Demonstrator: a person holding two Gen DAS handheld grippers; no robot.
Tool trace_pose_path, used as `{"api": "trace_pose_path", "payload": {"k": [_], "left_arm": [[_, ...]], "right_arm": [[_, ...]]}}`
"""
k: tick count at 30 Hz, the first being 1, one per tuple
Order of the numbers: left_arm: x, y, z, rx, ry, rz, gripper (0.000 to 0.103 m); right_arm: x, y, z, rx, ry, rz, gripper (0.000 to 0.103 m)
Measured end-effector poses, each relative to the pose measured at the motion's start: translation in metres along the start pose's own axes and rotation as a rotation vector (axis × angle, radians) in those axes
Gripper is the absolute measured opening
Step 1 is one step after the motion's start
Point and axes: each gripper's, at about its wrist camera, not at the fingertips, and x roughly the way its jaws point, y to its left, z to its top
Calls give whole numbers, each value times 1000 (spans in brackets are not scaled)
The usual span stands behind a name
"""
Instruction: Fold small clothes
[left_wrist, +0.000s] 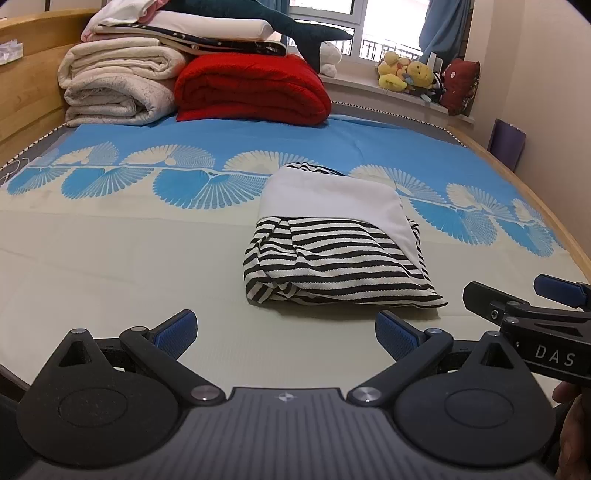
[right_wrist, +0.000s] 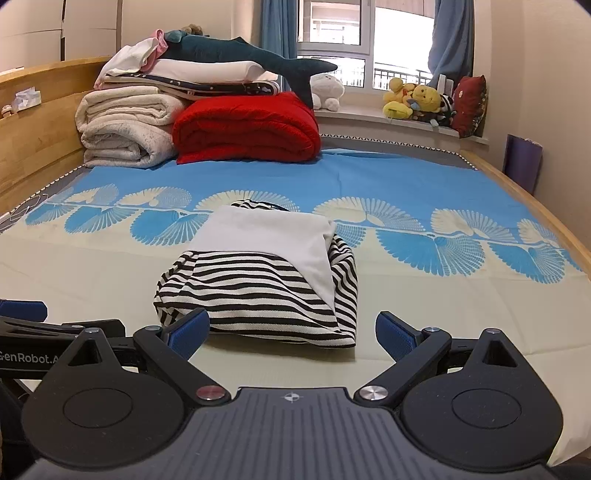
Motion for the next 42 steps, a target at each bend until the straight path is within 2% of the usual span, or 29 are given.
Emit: {"api": "trace_pose_path", "payload": {"k": [42], "left_arm": [[5,-1,-4,12,14,5,103]], "right_arm": [[3,-2,-5,-2,7,9,96]]}}
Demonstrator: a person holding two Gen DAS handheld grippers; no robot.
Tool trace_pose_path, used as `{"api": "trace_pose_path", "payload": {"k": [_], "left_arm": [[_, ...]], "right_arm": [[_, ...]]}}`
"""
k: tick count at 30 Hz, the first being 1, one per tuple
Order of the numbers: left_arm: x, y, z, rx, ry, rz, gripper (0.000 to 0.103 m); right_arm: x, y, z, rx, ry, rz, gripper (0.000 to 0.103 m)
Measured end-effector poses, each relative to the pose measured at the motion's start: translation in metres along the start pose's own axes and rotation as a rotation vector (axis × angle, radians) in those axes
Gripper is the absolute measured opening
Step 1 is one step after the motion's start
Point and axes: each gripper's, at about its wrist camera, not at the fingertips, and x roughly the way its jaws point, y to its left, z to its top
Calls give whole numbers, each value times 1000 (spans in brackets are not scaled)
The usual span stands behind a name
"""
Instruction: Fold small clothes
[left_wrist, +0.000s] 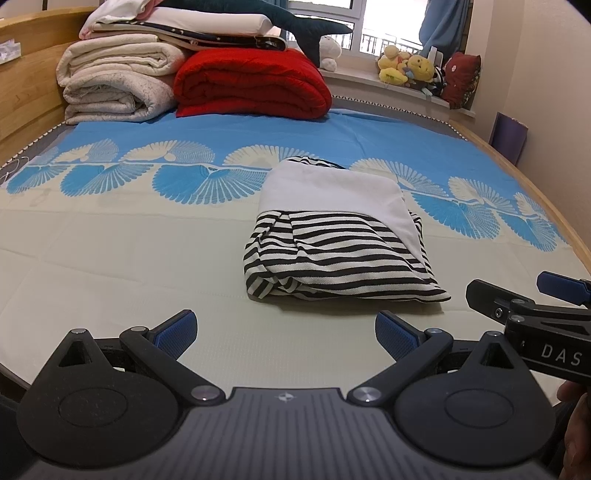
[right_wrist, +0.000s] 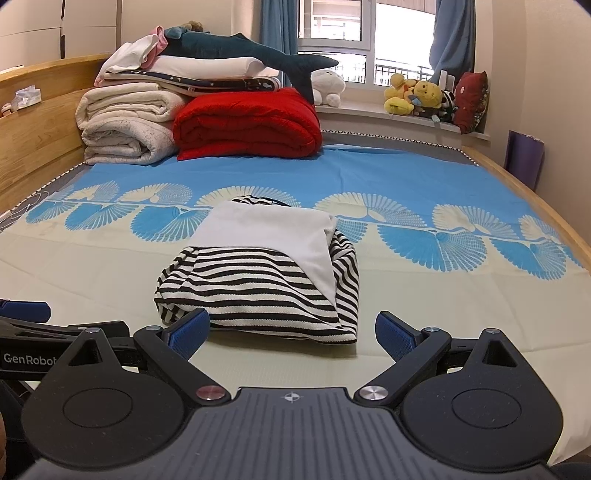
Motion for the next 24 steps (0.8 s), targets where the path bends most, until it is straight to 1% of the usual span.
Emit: {"api": "trace_pose_path", "payload": {"k": [24], "left_arm": [[3,0,1,-1,5,-6,103]], "right_arm": [[1,-1,-1,7,8,-3,96]]}}
